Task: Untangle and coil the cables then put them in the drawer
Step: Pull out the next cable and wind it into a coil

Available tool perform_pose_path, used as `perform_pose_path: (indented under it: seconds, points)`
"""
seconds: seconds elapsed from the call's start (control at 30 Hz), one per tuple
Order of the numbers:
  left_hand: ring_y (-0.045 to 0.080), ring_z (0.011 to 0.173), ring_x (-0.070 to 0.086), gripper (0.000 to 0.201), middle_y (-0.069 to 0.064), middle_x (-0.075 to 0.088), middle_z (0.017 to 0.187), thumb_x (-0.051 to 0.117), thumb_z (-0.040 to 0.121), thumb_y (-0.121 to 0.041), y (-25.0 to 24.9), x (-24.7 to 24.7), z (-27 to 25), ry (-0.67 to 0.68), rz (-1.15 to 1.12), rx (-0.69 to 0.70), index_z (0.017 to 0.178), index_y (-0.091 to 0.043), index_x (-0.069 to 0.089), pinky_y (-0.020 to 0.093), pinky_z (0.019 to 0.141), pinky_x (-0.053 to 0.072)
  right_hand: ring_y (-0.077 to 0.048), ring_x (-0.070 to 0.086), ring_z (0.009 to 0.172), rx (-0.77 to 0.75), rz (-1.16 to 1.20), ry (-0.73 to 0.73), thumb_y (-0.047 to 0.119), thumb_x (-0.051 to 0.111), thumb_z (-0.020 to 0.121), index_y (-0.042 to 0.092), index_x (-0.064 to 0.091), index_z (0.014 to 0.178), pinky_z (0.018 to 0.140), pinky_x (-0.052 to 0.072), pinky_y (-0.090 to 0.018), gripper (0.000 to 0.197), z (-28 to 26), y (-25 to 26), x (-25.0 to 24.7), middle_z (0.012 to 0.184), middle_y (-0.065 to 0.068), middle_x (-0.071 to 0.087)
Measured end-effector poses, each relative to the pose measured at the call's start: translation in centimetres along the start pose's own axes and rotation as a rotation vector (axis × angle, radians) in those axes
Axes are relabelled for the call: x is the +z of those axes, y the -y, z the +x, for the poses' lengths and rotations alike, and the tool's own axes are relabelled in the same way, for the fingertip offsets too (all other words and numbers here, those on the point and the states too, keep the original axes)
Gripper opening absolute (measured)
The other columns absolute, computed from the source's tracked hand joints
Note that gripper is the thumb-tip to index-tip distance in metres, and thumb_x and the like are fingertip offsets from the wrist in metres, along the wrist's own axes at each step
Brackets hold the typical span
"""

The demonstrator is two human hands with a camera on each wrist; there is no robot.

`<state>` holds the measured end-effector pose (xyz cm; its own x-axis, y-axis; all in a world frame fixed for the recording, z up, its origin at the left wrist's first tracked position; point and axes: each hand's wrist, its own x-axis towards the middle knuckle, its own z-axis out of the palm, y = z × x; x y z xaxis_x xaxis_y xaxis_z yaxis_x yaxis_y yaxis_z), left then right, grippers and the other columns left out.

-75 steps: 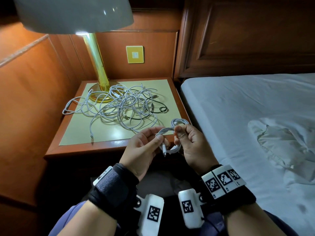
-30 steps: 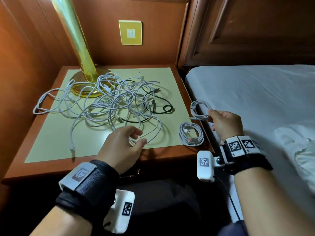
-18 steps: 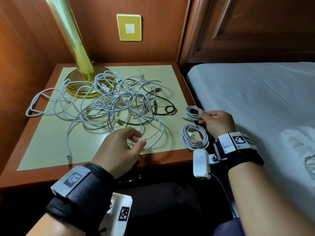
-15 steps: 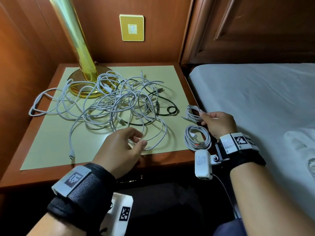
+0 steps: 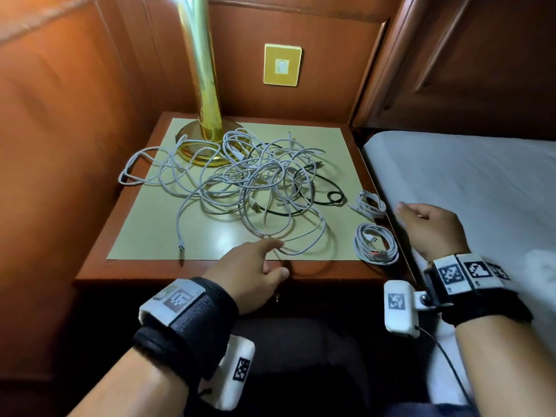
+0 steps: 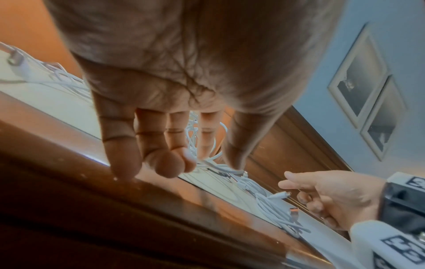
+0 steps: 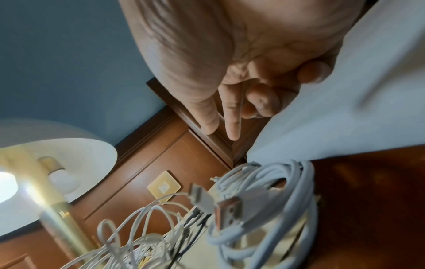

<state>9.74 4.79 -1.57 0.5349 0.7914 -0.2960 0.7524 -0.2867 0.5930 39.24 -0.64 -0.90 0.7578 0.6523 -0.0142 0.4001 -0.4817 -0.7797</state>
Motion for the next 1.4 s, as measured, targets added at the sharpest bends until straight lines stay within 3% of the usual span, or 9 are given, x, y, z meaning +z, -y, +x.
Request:
perform_pose_path:
  seconds: [0.1,0.2,0.43,0.57,0.7,0.9,1.03,1.3,1.4]
  points:
    - [0.013,0.091,0.053,0.053,-0.002,0.057,0.111,0.058,0.094,-0.046,1.5,-0.6,-1.2,-0.073,-0.002,-0.050,0.143,-0.034,0.044,0.028,0.084,0.042,-0.022,0.061,0.097,-0.058,-0.007,0.028,0.036,0.064,0.094,0.015,0.074,0.105,0.084,0.040,-0.027,0.025,-2.1,0.7,-0.8,0.100,-0.004,0.069]
    - [0.022,0.111,0.057,0.056,0.005,0.042,0.128,0.058,0.093,-0.047,3.4,-1.2,-2.8,-0.157,0.000,-0.152,0.144,-0.031,0.042,0.035,0.103,0.043,-0.018,0.061,0.095,-0.130,-0.011,0.114,0.032,0.065,0.094,0.021,0.072,0.096,0.082,0.039,-0.026,0.014,-4.6,1.8,-1.5,0.099,-0.001,0.070]
    - [0.038,0.144,0.019,0.067,0.013,0.012,0.157,0.056,0.094,-0.048,6.7,-2.3,-5.2,-0.217,0.148,-0.348,0.153,-0.026,0.032,0.048,0.117,0.028,-0.016,0.065,0.089,-0.273,-0.071,0.319,0.036,0.068,0.091,0.026,0.070,0.094,0.075,0.049,-0.025,0.011,-9.2,4.4,-0.8,0.096,0.000,0.072]
    - [0.037,0.140,0.026,0.063,0.010,0.024,0.156,0.054,0.094,-0.052,7.4,-2.1,-4.7,-0.154,0.210,-0.341,0.144,-0.016,0.042,0.048,0.114,0.033,-0.014,0.067,0.089,-0.310,-0.158,0.492,0.040,0.069,0.090,0.026,0.072,0.096,0.085,0.051,-0.031,0.016,-11.1,5.0,0.7,0.092,0.004,0.072]
    - [0.033,0.113,0.053,0.047,0.011,0.056,0.124,0.062,0.084,-0.051,7.8,-2.5,-4.1,-0.252,0.112,-0.300,0.113,-0.013,0.058,0.046,0.097,0.047,-0.004,0.063,0.086,-0.335,-0.275,0.615,0.045,0.067,0.090,0.030,0.071,0.101,0.080,0.050,-0.025,0.019,-12.2,5.5,2.4,0.093,0.010,0.069]
    - [0.030,0.118,0.054,0.067,0.013,0.038,0.139,0.065,0.090,-0.037,8.1,-2.7,-3.5,-0.289,-0.022,-0.225,0.147,-0.026,0.032,0.041,0.111,0.038,-0.003,0.062,0.079,-0.367,-0.317,0.676,0.045,0.064,0.092,0.030,0.070,0.104,0.078,0.051,-0.026,0.020,-12.2,6.0,4.9,0.091,0.013,0.067]
    - [0.032,0.132,0.045,0.064,0.015,0.040,0.144,0.062,0.093,-0.039,8.3,-2.6,-2.7,-0.265,0.052,-0.241,0.148,-0.015,0.040,0.038,0.114,0.032,-0.004,0.061,0.072,-0.383,-0.295,0.691,0.046,0.064,0.091,0.028,0.070,0.103,0.078,0.052,-0.026,0.022,-12.1,6.5,6.1,0.093,0.007,0.069]
    - [0.020,0.079,0.064,0.019,-0.005,0.067,0.075,0.074,0.086,-0.034,7.3,-4.2,-4.2,-0.762,-0.272,-0.184,0.077,-0.018,0.068,0.029,0.072,0.046,-0.007,0.070,0.075,-0.379,-0.204,0.708,0.046,0.064,0.092,0.030,0.067,0.105,0.077,0.054,-0.027,0.022,-12.7,7.1,8.1,0.089,0.007,0.069]
    - [0.017,0.055,0.061,0.023,0.002,0.066,0.058,0.081,0.081,-0.025,6.3,-4.7,-5.6,-0.675,-0.601,-0.061,0.069,-0.012,0.067,0.028,0.061,0.053,-0.007,0.071,0.075,-0.370,-0.139,0.705,0.047,0.061,0.093,0.030,0.065,0.108,0.083,0.055,-0.031,0.023,-12.6,7.2,8.9,0.085,0.005,0.073]
